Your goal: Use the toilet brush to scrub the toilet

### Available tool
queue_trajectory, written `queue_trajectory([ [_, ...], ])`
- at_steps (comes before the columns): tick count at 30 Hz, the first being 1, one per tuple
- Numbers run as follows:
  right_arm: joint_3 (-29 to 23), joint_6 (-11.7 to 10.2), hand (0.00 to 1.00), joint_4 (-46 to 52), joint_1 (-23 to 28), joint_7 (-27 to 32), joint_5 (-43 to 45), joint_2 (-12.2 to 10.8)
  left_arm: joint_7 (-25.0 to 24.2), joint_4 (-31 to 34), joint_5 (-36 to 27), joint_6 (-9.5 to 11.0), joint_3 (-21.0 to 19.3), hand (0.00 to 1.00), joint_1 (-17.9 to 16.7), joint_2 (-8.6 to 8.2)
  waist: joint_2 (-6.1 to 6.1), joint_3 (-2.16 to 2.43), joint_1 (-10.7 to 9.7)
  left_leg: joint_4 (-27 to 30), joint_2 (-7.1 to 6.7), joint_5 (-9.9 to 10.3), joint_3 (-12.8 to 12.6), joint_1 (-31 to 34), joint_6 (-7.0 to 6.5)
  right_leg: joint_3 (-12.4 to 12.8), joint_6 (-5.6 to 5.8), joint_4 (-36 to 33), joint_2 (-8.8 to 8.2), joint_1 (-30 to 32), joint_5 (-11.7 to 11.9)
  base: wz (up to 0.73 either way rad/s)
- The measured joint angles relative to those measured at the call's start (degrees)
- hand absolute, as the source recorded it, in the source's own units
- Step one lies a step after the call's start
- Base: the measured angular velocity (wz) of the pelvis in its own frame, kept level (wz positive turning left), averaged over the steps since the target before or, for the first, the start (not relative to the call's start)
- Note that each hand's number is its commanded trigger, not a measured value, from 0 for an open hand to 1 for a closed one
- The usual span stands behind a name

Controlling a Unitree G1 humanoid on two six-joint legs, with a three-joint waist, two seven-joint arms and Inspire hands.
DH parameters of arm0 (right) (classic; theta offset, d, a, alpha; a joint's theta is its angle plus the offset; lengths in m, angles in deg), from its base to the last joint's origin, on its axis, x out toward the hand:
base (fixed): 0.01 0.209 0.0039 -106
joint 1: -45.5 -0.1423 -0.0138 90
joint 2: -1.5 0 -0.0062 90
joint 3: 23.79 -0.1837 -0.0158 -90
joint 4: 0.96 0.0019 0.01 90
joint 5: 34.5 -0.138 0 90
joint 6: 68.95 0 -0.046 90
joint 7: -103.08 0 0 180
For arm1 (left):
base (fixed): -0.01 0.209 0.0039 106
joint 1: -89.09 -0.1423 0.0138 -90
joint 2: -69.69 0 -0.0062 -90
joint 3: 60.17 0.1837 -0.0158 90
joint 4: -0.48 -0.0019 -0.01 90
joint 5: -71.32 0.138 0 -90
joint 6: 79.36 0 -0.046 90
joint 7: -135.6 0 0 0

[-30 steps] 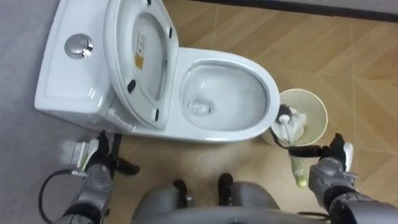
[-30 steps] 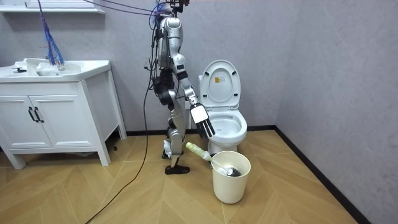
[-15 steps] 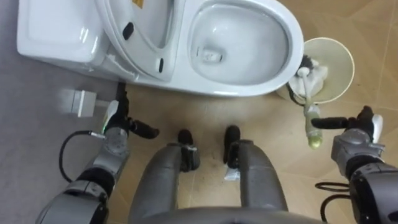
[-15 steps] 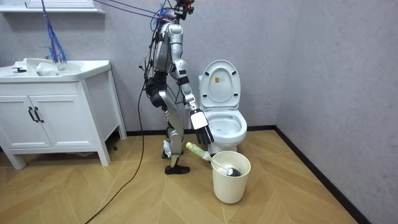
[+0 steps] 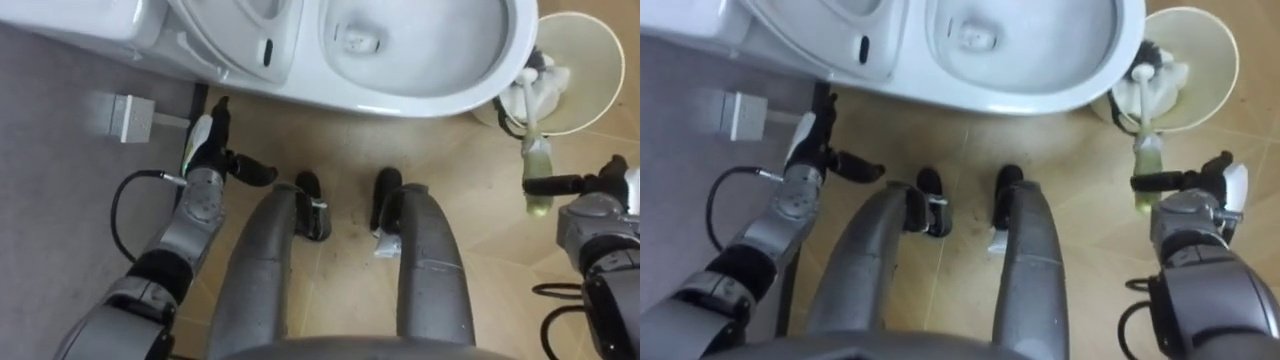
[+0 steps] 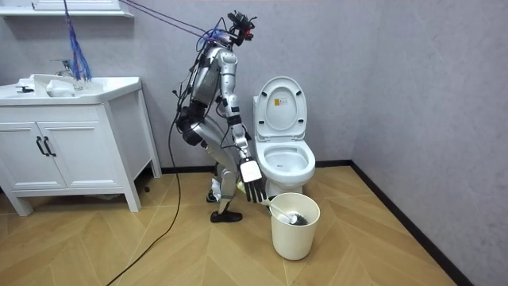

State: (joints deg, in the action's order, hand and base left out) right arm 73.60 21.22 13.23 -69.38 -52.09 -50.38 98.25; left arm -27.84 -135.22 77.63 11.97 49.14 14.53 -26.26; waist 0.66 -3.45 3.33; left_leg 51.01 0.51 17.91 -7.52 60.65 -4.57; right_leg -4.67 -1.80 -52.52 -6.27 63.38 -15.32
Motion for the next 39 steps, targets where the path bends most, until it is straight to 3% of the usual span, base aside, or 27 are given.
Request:
queue_trajectory([
  [9,3.91,0.54,0.0,-0.22,-3.29,-4.2,-2.39,0.09,0.61,0.85,-0.92,-0.05,1.23,0.0,1.82,0.14,0.1,-0.06,-0.01,4.88,0.25,0.62,0.0,5.55,-0.04,-0.09,-0.32,-4.55,-0.72,5.29,-0.54,0.02],
  [23,3.92,0.39,0.0,-0.8,-3.31,-4.88,-6.55,0.09,2.04,0.85,-1.15,-0.03,2.53,0.0,1.24,0.17,0.15,-0.15,0.04,5.3,0.7,1.15,-0.04,6.15,-0.21,-0.27,-0.38,-4.49,-0.68,5.81,-0.72,-0.01],
  [30,4.31,0.6,0.0,-0.86,-3.67,-5.01,-9.22,0.7,2.85,1.06,-2.2,-0.08,2.54,0.0,1.4,0.29,0.16,-0.17,-0.03,6.72,0.08,1.52,0.14,9.27,-0.33,-0.16,-0.47,-6.7,-1.35,9.04,-1.59,0.06],
  [37,5.84,0.8,0.0,-1.15,-2.93,-7.27,-9.55,1.11,2.72,4.32,-2.11,-0.08,2.51,0.0,0.02,2.92,0.22,-0.21,-0.28,9.45,-0.65,2.69,0.36,10.98,-0.32,-0.28,-0.64,-10.25,-2.54,10.88,-3.56,0.08],
  [38,6.08,0.81,0.06,-1.18,-2.78,-7.54,-9.55,1.16,2.72,4.57,-2.1,-0.08,2.5,0.0,-0.06,3.2,0.22,-0.21,-0.3,9.73,-0.79,2.76,0.5,11.07,-0.3,-0.31,-0.58,-10.51,-2.62,10.92,-3.7,0.08],
  [39,6.13,0.82,0.58,-1.18,-2.74,-7.64,-9.54,1.22,2.74,4.83,-2.12,-0.09,2.5,0.0,-0.21,3.34,0.22,-0.21,-0.27,9.81,-0.89,2.76,0.63,11.14,-0.29,-0.35,-0.54,-10.53,-2.61,10.91,-3.72,0.04],
])
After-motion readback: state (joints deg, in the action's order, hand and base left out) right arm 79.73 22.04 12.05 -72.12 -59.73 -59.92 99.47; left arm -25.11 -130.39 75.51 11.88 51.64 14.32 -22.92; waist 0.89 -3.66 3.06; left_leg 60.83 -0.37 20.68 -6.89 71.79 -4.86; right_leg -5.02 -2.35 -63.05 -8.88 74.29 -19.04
